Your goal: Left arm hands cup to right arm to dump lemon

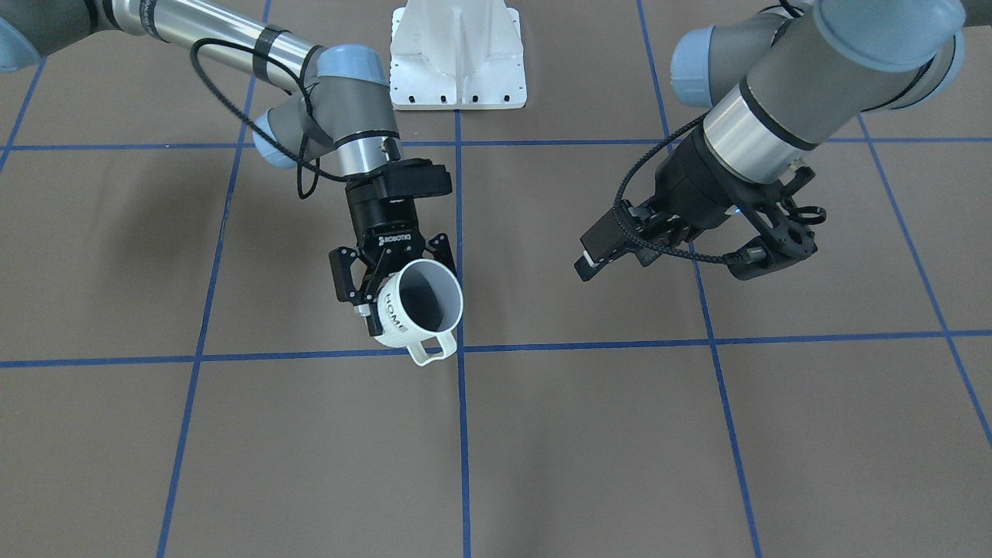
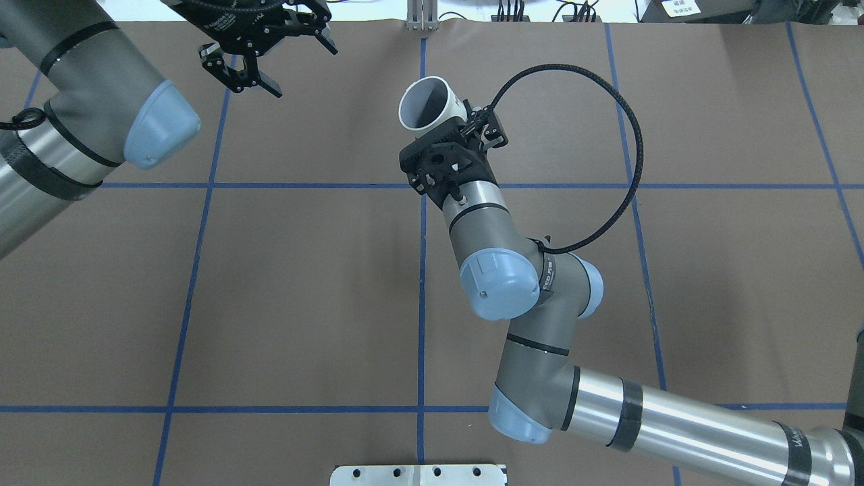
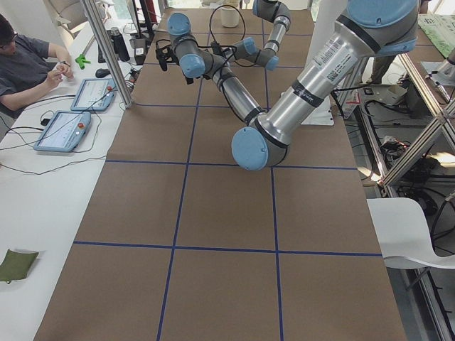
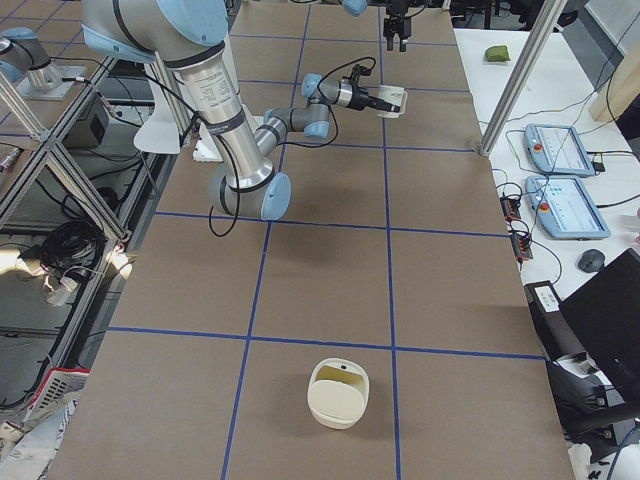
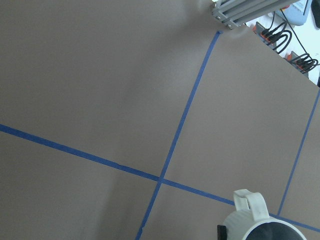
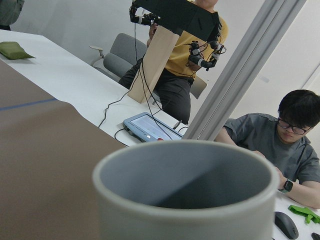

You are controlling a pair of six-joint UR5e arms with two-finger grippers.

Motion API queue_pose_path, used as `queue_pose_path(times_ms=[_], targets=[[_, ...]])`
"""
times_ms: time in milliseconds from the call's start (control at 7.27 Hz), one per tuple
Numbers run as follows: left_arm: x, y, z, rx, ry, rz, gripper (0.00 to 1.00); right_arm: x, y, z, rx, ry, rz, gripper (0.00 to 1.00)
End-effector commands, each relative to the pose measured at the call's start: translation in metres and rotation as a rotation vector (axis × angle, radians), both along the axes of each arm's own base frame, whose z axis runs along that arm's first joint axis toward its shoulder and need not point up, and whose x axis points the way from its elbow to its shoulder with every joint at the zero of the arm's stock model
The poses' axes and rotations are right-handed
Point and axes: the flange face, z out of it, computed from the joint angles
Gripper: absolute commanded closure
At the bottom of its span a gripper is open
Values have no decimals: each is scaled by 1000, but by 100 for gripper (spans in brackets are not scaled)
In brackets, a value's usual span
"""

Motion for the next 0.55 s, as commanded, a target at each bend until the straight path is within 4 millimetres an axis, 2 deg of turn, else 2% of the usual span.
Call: queue_pose_path(times_ms=[0, 413], targets=[[14, 8, -3, 17, 16, 28, 2, -2, 20, -13, 15, -25, 2, 94], [41, 25, -15, 32, 29, 80, 9, 1, 21, -17, 19, -35, 2, 94]])
